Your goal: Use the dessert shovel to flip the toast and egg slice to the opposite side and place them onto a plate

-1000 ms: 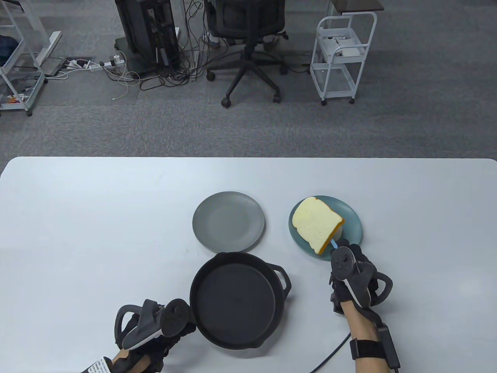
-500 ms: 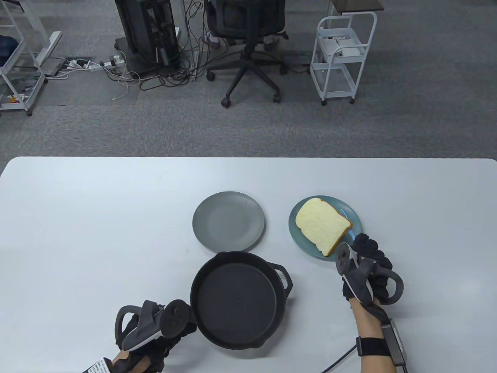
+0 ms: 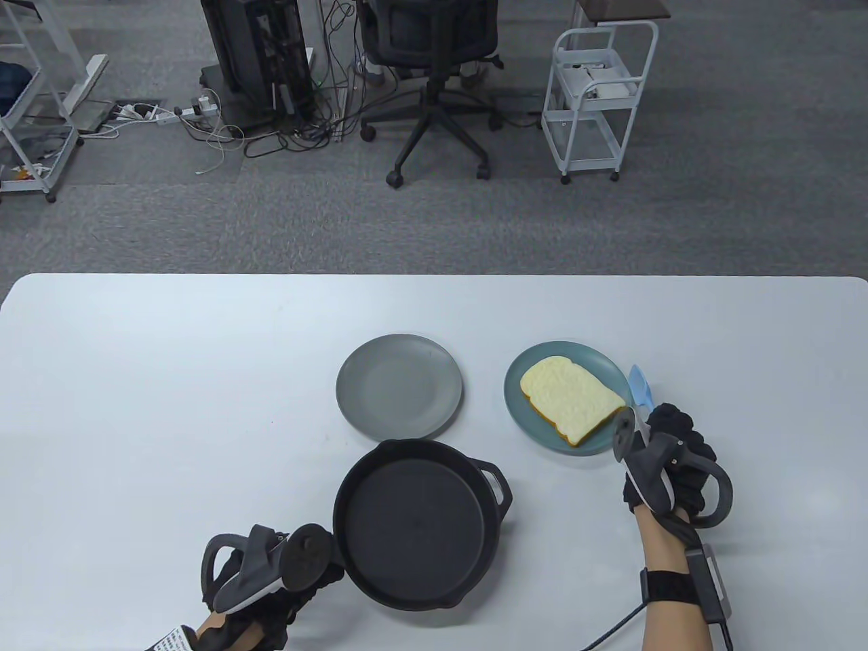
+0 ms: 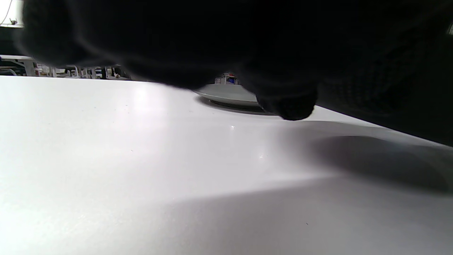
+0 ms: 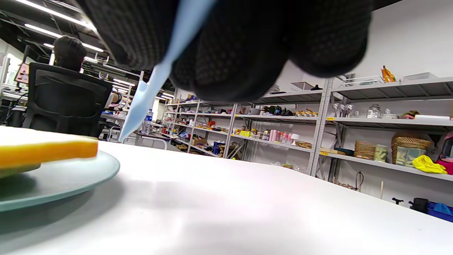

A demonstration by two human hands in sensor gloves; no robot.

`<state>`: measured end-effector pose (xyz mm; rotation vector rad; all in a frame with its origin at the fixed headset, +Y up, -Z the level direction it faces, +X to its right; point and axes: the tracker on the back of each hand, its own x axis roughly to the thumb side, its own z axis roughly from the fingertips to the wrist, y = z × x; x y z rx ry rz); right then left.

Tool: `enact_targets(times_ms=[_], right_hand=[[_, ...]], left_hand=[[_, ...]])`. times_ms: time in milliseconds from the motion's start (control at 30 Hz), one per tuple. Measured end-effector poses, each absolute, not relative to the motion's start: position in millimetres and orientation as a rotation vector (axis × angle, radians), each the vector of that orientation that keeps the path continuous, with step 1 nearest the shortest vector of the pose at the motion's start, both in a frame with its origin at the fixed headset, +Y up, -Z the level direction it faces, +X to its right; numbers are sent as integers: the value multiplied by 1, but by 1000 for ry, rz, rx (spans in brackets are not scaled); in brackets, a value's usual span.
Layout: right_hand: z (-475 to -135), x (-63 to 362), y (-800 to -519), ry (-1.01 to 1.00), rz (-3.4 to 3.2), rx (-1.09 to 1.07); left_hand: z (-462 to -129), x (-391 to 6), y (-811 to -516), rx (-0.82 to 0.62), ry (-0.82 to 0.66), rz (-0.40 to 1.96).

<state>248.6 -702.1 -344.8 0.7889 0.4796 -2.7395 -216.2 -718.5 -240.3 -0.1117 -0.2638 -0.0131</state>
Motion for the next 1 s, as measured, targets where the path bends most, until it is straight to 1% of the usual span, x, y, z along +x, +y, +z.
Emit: enact_targets(times_ms=[100,333,433,567,800,967,1000], right_hand=[[-339,249,-697,504,-2754,785],[-320,234,-669,617,-2940,741],[-311,223,-660,614,-3101,748],[-301,203,-653,582,-3300,700],[-285,159,-652,525,-3493,408],[-265,127,-657,543,-3581,111],[-261,122,-658,520,-3600,45]], left_hand=[[-240,-216,-718,-107,-264,-11],[-240,-215,-718,-104,-271,-12],[-240,-215,-718,-105,-272,-10],[-240,-215,-718,-107,-272,-9],[-240,-216,-717,-110,-276,-6],[-241,-217,-717,-116,-277,-4],[-241,-218,-716,-119,-280,-6]])
